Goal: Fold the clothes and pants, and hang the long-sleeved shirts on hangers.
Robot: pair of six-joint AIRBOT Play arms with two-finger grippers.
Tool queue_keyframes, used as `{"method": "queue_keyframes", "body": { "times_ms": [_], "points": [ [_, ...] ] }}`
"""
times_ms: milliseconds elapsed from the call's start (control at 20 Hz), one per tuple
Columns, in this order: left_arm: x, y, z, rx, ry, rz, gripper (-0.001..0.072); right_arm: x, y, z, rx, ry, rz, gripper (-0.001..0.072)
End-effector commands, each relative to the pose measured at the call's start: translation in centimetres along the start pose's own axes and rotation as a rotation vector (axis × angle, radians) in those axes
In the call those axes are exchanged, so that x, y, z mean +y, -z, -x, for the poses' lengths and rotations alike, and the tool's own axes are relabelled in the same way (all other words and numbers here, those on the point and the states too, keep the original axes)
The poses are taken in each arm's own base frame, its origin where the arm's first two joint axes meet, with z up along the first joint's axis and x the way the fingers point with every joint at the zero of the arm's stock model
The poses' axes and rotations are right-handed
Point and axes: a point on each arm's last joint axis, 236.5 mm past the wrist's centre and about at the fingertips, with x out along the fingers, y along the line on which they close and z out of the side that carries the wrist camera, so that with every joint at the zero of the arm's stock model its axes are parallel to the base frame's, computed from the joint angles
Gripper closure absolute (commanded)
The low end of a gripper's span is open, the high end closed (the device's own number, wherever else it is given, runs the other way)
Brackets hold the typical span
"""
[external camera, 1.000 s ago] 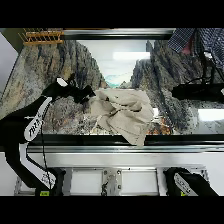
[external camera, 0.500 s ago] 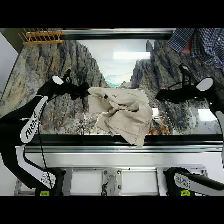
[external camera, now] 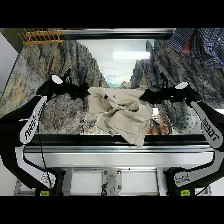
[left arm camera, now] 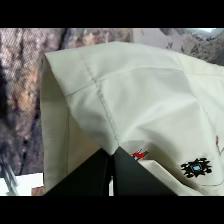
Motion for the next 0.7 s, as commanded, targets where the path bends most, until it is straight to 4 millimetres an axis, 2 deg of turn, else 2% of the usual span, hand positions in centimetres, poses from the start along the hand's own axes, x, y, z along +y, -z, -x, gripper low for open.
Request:
{"method": "queue_keyframes", "body": {
  "times_ms": [0, 100, 200, 300, 400, 450, 550, 650],
  "points": [
    [-0.9, -0.5, 1.7, -0.023, 0.016, -0.014, 0.0703, 1.2, -0.7, 0.9, -0.006, 0.005, 0.111, 0.0685],
    [-3.4, -3.1, 6.5, -0.162, 0.054, -0.069, 0.0703, 3.5, -3.0, 5.5, -0.084, 0.094, 0.287, 0.0687],
    [-8.0, -5.4, 14.2, -0.33, 0.111, -0.19, 0.0703, 8.4, -4.9, 12.4, -0.204, 0.152, 0.466, 0.0686],
    [-14.1, -5.4, 23.7, -0.501, 0.18, -0.339, 0.0703, 15.2, -4.8, 20.1, -0.358, 0.149, 0.61, 0.0686],
    [-20.1, -3.2, 33.4, -0.679, 0.254, -0.48, 0.0703, 21.3, -2.6, 26.8, -0.52, 0.13, 0.711, 0.0687],
    [-22.7, -1.3, 37.5, -0.755, 0.291, -0.541, 0.0703, 23.5, -0.8, 29.6, -0.584, 0.118, 0.745, 0.0686],
    [-26.8, 3.4, 45.0, -0.892, 0.36, -0.66, 0.0702, 26.9, 2.6, 34.1, -0.689, 0.094, 0.789, 0.0686],
    [-29.4, 8.3, 50.9, -1.002, 0.422, -0.757, 0.0703, 29.0, 5.3, 37.2, -0.771, 0.069, 0.802, 0.0686]
  ]
}}
